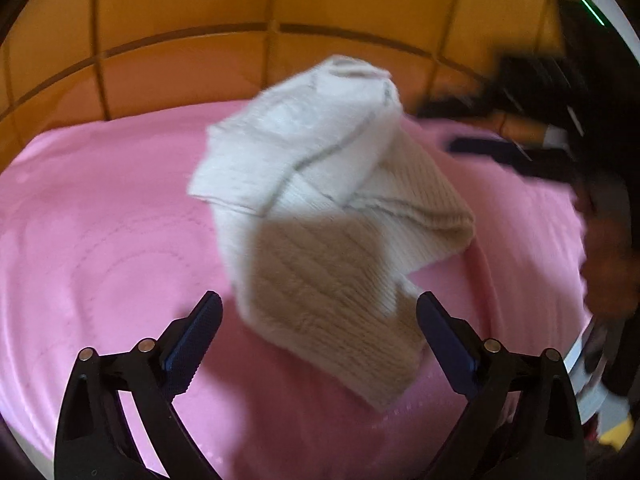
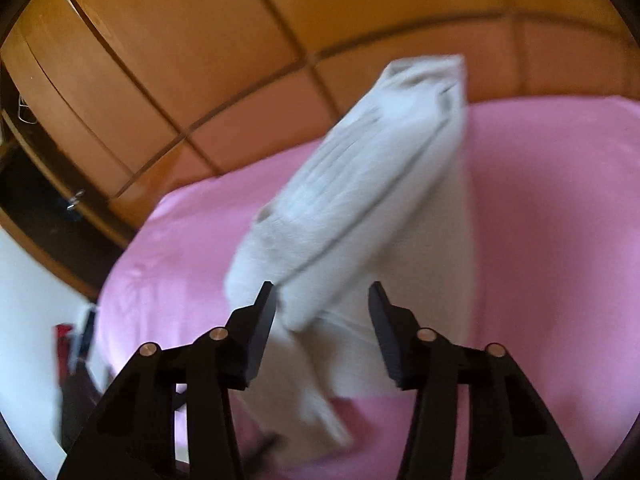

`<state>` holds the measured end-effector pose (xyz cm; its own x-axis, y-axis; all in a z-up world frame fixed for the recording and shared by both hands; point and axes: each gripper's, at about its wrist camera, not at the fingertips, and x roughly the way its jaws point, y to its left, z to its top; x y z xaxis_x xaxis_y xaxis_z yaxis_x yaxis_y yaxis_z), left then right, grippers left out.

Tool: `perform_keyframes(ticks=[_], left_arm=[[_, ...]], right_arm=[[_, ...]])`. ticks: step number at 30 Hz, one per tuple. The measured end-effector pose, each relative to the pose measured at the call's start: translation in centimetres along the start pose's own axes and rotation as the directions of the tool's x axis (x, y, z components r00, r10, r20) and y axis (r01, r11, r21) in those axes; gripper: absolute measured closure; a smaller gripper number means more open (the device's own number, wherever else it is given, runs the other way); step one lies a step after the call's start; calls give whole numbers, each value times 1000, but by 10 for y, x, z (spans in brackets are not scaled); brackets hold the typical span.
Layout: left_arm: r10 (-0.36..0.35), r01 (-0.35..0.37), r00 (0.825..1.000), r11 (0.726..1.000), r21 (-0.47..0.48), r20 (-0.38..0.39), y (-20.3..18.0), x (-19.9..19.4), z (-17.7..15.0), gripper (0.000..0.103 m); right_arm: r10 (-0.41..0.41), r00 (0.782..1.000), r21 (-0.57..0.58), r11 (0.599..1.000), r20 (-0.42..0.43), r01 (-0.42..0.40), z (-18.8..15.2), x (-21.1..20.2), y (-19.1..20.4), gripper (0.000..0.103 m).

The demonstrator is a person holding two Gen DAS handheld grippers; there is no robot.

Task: Fold small clothes

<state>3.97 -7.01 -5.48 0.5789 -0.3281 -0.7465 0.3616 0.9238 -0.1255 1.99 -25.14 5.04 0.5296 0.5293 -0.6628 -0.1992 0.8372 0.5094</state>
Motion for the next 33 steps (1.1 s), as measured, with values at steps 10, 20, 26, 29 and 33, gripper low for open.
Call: perform_keyframes(ticks=[10, 20, 26, 29, 33], left_arm=[[-34, 34, 999, 999, 9, -6, 4, 15, -17, 87], [-140, 171, 982, 946, -277, 128, 101, -47, 13, 98], [33, 77, 976, 871, -485, 214, 199, -66, 52, 99], [150, 2, 963, 824, -566, 223, 235, -71, 75, 99], [305, -132, 936, 767, -628, 177, 273, -67, 105, 98]], right_arm=[[126, 972, 186, 979, -199, -88, 29, 114, 3, 76], [-33, 996, 68, 997, 88, 27, 73, 6, -29, 97], [-442, 871, 119, 897, 215, 426, 110, -62, -119, 97], [-612, 762, 199, 790, 210, 580, 131, -78, -168, 97], [-699, 695, 300, 708, 169, 640, 148, -95, -222, 84]])
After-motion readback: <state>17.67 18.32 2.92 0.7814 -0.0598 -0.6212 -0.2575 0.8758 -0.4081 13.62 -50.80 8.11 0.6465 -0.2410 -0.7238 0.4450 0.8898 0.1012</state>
